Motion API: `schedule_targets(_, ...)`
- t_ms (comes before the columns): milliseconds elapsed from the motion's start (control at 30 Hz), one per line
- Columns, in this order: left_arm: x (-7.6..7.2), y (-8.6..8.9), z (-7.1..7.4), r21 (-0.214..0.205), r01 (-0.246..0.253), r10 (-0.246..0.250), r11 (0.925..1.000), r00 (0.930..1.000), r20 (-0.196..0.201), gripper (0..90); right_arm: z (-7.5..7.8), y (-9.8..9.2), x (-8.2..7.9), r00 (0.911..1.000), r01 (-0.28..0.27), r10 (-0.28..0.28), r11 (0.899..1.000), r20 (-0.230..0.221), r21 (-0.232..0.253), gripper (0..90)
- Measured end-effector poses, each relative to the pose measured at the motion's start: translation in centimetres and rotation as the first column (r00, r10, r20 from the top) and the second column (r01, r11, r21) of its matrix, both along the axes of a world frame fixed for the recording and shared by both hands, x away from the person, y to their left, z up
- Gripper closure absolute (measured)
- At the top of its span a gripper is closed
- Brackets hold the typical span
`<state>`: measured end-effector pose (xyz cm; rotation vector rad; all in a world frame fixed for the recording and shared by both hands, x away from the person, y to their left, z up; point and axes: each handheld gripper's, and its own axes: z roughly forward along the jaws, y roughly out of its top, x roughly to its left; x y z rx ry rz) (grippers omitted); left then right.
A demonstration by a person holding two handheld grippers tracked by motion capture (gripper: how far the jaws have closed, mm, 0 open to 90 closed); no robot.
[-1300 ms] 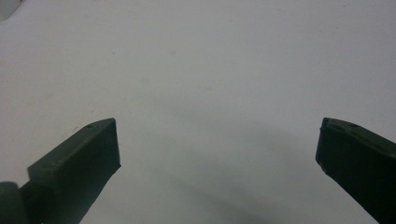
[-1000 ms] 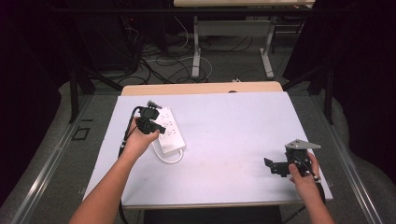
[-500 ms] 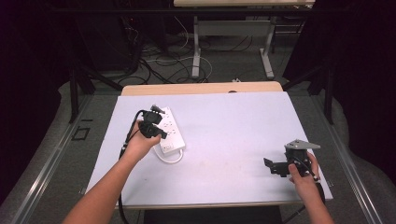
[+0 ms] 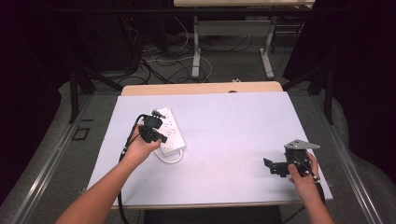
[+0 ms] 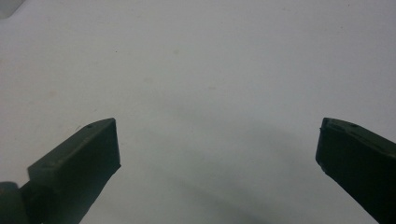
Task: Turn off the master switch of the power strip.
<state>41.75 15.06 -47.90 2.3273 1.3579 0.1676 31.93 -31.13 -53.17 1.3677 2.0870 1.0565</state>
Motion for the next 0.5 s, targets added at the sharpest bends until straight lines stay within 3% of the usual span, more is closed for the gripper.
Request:
schedule_targets(267, -0.1, -0.2, -0.9, 0.014, 0.016, -0.016, 0.9998, 0.9992, -0.035, 89.9, 0.0, 0.0, 0.0, 1.0000, 0.000, 0.000, 1.000, 0.000, -0.001, 0.0)
schedule_targets(500, 0.1, -0.6, -1.7, 0.012, 0.019, -0.019, 0.9997, 0.9992, -0.036, 89.9, 0.0, 0.0, 0.0, 1.0000, 0.003, -0.003, 1.000, -0.002, -0.003, 0.0)
